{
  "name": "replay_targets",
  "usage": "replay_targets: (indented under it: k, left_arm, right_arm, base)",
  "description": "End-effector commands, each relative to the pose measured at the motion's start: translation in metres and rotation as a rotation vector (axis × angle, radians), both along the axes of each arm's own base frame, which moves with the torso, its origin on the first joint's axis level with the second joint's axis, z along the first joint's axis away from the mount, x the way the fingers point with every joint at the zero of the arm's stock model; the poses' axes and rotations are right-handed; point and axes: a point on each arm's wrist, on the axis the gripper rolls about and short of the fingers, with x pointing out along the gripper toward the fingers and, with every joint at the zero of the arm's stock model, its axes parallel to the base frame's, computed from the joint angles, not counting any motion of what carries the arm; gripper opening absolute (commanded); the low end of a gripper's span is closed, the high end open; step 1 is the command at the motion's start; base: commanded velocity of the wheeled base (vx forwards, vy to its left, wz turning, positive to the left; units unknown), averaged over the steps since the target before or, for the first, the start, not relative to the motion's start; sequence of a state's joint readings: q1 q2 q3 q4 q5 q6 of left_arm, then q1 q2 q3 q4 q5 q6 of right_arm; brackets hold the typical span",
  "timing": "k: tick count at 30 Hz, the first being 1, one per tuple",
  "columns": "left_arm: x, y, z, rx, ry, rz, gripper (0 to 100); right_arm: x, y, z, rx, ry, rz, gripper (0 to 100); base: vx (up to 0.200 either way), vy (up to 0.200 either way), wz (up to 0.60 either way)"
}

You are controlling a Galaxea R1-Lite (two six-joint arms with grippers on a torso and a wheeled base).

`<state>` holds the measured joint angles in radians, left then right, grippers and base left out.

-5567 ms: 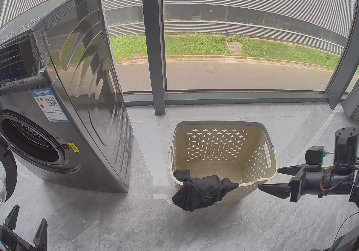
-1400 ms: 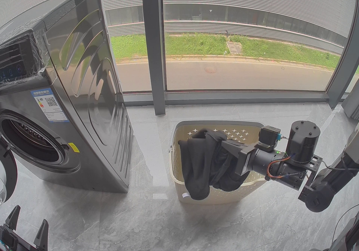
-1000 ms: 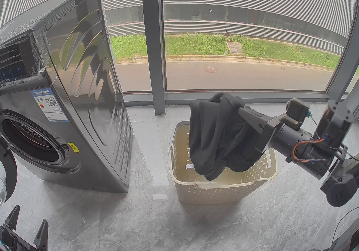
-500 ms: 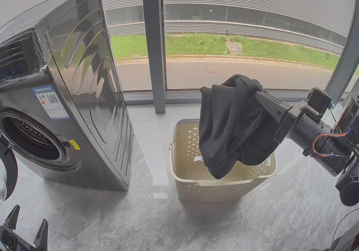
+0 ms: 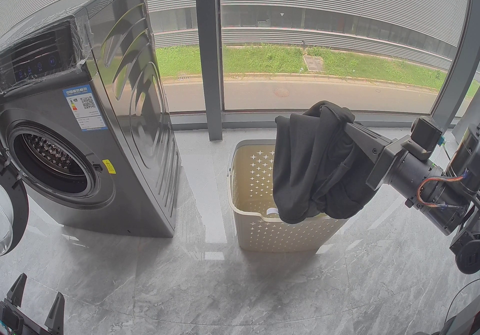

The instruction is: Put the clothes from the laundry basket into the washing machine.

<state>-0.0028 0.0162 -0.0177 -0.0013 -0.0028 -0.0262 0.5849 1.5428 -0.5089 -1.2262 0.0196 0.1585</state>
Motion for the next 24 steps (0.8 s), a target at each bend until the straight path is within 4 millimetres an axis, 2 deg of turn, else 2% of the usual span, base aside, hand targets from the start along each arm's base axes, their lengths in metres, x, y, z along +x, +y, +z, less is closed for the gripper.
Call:
replay_targets:
  k: [1,24]
  left_arm:
    - [0.0000,0.0000,-0.0048,0.000,0.000,-0.001,100]
    - [0.0000,0.0000,-0.0048,-0.006,0.000,-0.001,100]
  right_arm:
    - [-0.0007,-0.0006,0.0024,0.006,-0.008,0.000,0]
    - [-0.0102,0.0063,0.0038,0.006,-0.019,0.054,0]
  base:
    - [0.000,0.200,0.00]
    - [0.000,0.200,0.00]
